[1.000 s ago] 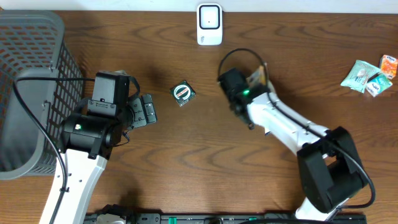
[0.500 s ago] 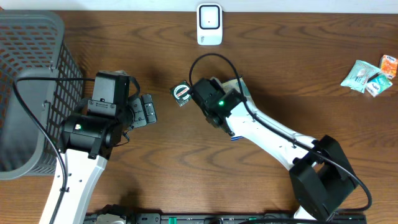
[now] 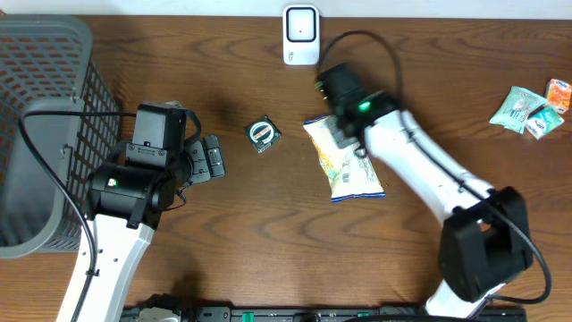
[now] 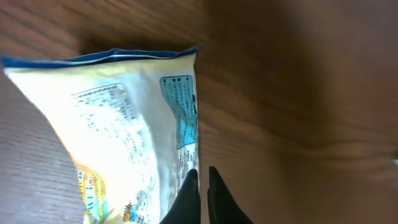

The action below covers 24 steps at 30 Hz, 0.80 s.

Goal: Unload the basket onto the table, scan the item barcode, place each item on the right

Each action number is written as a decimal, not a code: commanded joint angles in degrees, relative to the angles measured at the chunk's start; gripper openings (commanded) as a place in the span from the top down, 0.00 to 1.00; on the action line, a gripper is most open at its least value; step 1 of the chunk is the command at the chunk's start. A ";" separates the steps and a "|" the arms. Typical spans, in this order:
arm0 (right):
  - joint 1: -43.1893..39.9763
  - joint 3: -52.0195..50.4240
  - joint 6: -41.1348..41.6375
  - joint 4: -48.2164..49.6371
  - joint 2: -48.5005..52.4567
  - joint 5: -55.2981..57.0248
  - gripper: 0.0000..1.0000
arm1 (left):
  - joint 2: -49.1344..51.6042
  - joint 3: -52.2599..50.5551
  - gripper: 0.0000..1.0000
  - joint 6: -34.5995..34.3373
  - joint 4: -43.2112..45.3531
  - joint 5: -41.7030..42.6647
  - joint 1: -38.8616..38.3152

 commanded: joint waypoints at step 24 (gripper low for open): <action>-5.46 -19.04 3.17 21.53 0.44 -25.97 0.99 | 0.11 0.50 0.02 -0.52 0.02 0.09 0.09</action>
